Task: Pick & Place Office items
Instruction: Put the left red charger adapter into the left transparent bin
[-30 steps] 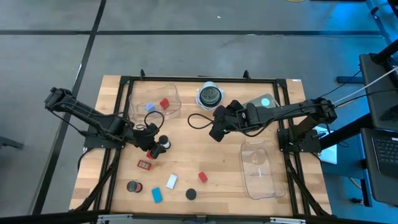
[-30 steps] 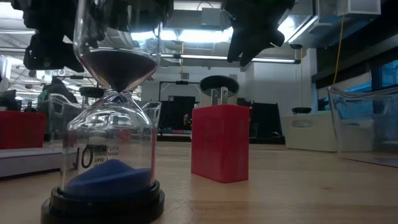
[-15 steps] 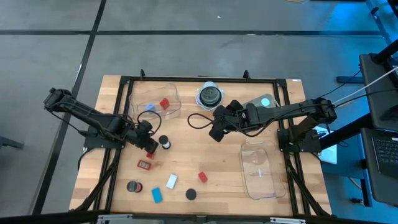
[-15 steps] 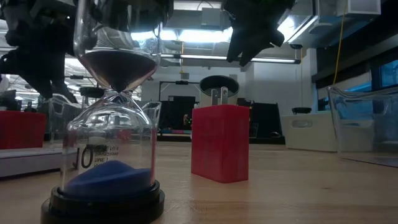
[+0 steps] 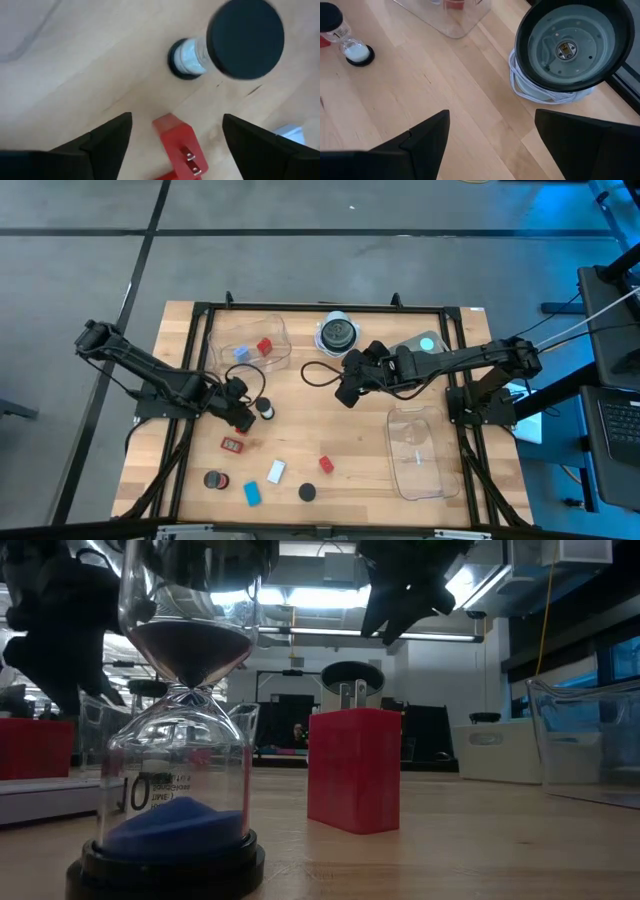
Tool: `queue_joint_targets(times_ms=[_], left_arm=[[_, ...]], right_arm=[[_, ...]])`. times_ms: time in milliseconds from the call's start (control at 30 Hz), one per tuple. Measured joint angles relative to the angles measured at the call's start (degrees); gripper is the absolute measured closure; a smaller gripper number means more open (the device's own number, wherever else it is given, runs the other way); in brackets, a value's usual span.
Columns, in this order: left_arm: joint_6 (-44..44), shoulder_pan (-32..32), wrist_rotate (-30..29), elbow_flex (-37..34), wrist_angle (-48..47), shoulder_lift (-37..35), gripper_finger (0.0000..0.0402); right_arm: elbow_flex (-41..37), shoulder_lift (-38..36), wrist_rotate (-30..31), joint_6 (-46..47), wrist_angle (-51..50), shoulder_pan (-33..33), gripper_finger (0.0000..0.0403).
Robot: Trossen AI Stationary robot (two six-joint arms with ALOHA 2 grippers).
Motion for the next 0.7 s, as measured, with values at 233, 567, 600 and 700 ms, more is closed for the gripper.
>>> queue_joint_targets(times_ms=[233,567,600,700], left_arm=[[-3.3,-2.1,0.1,0.0,0.6,4.5,0.0073],[-6.2,-5.3,1.9,0.0,4.1,11.0,0.0074],[-6.2,-5.5,2.1,0.0,4.4,11.5,0.0075],[-6.4,-6.2,2.2,0.0,4.7,12.8,0.0076]], right_arm=[[0.0,0.0,0.0,0.0,0.1,0.0,0.0106],[0.0,0.0,0.0,0.0,0.3,0.0,0.0106],[0.0,0.0,0.0,0.0,0.3,0.0,0.0106],[0.0,0.0,0.0,0.0,0.3,0.0,0.0106]])
